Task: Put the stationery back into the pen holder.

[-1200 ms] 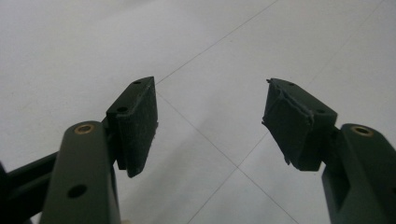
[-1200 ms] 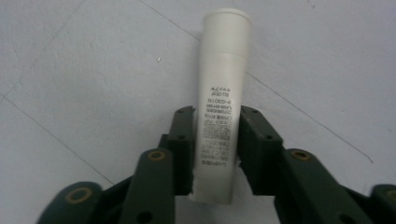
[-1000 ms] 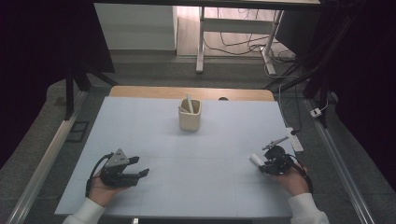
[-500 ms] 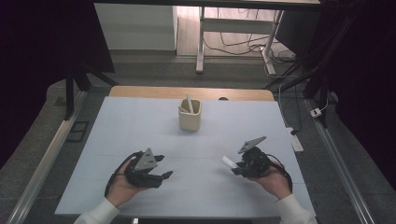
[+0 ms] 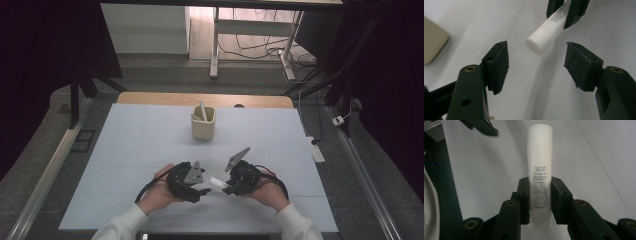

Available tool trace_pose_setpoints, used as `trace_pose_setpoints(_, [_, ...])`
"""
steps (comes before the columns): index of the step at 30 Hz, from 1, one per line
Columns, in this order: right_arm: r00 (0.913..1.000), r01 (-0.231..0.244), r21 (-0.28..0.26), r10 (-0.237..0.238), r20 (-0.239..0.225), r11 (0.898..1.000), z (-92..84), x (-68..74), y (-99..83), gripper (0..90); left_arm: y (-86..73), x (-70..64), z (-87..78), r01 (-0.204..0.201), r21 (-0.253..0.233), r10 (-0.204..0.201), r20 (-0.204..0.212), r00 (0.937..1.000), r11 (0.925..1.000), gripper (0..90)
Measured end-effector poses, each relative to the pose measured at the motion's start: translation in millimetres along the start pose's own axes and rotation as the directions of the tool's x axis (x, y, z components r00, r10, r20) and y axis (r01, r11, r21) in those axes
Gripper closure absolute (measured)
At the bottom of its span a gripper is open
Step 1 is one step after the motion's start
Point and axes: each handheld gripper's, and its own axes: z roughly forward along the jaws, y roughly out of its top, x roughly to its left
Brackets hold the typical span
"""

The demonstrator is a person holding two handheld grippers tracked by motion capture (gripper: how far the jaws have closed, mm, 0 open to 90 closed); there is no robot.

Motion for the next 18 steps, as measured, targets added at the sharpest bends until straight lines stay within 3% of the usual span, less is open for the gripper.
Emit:
trace_pose_setpoints(3, [0.9991,0.041,0.005,-0.041,-0.007,0.999,2.8,3.3,2.7,70.6,2.3,-0.3,7.3,-0.022,0.018,0.022,0.029,0.9994,0.9996,39.0])
trace_pose_setpoints(6, [0.9982,0.060,0.008,-0.060,-0.006,0.998,3.4,5.7,4.4,70.6,3.0,-1.4,9.8,-0.028,0.026,0.028,0.022,0.9994,0.9993,38.7])
trace_pose_setpoints(10, [0.9977,0.062,-0.017,-0.061,0.028,0.998,-0.2,5.5,4.6,70.7,-0.9,2.9,1.1,0.005,0.005,-0.005,0.010,0.9999,1.0000,34.8])
trace_pose_setpoints(14, [0.9975,0.038,-0.129,-0.030,0.064,0.991,-14.1,-1.9,1.9,70.7,-13.2,8.4,-9.4,0.082,-0.040,-0.081,0.008,0.9967,0.9959,34.1])
trace_pose_setpoints(18, [0.9966,-0.005,-0.244,0.025,0.079,0.970,-21.6,-10.7,3.9,70.7,-22.9,9.5,-13.5,0.116,-0.038,-0.116,-0.001,0.9932,0.9925,33.3])
